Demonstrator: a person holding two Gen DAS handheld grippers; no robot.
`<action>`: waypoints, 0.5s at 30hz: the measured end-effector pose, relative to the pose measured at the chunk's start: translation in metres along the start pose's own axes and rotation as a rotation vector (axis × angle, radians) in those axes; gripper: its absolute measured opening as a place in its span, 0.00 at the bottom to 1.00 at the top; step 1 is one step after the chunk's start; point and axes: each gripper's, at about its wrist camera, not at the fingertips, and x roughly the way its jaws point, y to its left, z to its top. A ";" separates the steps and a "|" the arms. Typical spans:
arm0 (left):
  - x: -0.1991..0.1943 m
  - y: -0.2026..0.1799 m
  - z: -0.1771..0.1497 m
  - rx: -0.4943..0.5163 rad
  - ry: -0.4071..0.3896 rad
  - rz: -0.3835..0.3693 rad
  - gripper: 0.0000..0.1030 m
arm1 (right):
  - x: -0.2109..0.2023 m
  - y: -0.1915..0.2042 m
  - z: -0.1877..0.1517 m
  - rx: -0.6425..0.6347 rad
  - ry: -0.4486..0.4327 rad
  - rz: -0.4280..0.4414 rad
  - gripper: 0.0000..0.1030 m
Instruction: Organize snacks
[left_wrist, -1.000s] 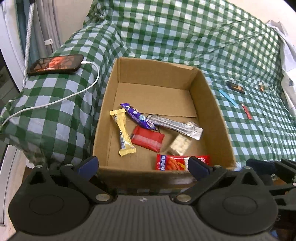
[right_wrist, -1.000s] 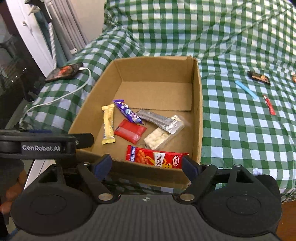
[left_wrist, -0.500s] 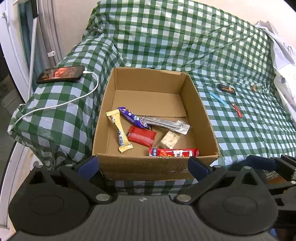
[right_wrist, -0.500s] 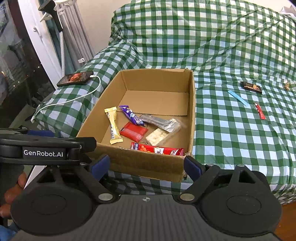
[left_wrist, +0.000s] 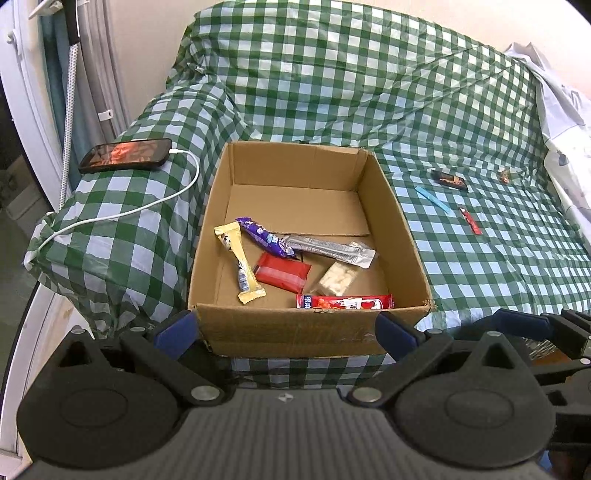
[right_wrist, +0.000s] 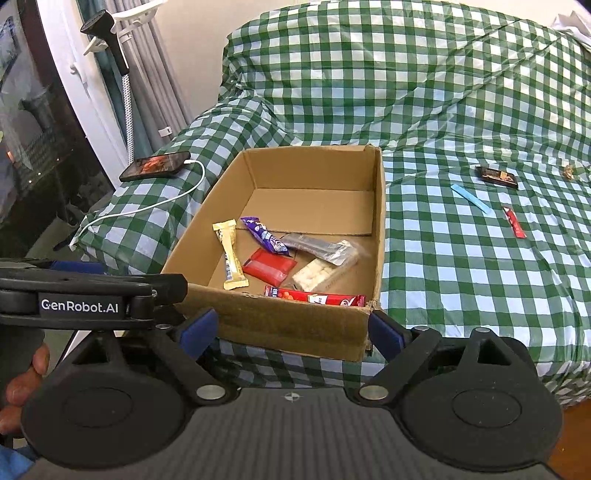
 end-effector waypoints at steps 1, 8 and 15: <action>0.000 0.000 0.000 0.001 0.002 0.000 1.00 | 0.000 0.000 0.000 0.001 0.002 0.000 0.87; 0.006 0.001 0.001 0.003 0.022 0.001 1.00 | 0.005 -0.003 0.000 0.010 0.018 0.002 0.87; 0.015 -0.001 0.002 0.005 0.049 0.002 1.00 | 0.012 -0.007 0.000 0.022 0.039 0.004 0.87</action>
